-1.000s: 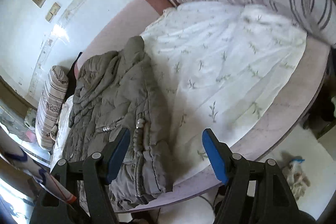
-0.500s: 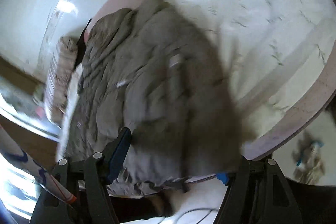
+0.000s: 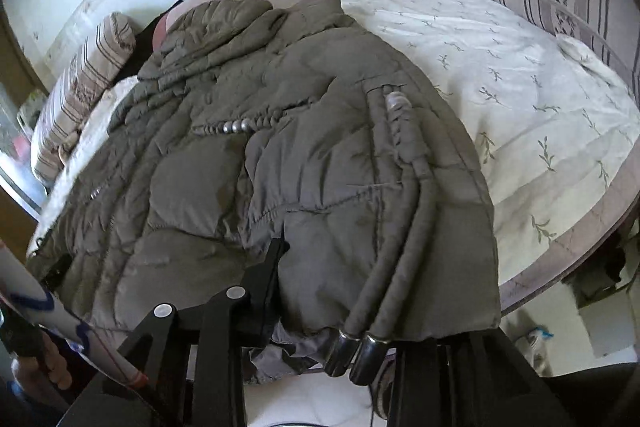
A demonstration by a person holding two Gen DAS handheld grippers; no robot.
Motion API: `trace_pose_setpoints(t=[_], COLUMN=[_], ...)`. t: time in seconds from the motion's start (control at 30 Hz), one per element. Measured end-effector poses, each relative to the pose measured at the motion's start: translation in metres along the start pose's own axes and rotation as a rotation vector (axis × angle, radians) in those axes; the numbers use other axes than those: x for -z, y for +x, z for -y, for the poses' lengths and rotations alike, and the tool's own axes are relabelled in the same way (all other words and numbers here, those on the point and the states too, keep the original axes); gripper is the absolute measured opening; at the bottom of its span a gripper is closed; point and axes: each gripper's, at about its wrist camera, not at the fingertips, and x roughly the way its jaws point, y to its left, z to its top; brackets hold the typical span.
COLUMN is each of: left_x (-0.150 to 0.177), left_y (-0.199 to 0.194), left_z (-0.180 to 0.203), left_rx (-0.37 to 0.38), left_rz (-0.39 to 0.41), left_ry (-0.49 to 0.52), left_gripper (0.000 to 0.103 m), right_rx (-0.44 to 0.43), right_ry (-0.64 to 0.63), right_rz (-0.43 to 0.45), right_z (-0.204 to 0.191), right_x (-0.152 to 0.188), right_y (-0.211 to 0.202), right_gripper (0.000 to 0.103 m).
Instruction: Fold large clothes
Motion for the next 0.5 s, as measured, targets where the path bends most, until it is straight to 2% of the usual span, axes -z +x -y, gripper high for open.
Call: trace_pose_setpoints(t=[0.13, 0.23, 0.5], left_x=[-0.0009, 0.0023, 0.0047], left_y=[0.005, 0.0025, 0.0015], left_z=[0.0024, 0.0072, 0.0097], left_rx=[-0.02, -0.038, -0.062], left_rz=[0.006, 0.015, 0.024], left_ry=[0.005, 0.026, 0.046], left_gripper=[0.06, 0.06, 0.063], right_rx=[-0.015, -0.004, -0.041], right_ry=[0.002, -0.012, 0.047], right_rz=[0.012, 0.024, 0.035], right_z=[-0.0008, -0.0039, 0.003], right_x=[0.0018, 0.0038, 0.0037], right_y=[0.0045, 0.0038, 0.0019], right_gripper=[0.048, 0.05, 0.05])
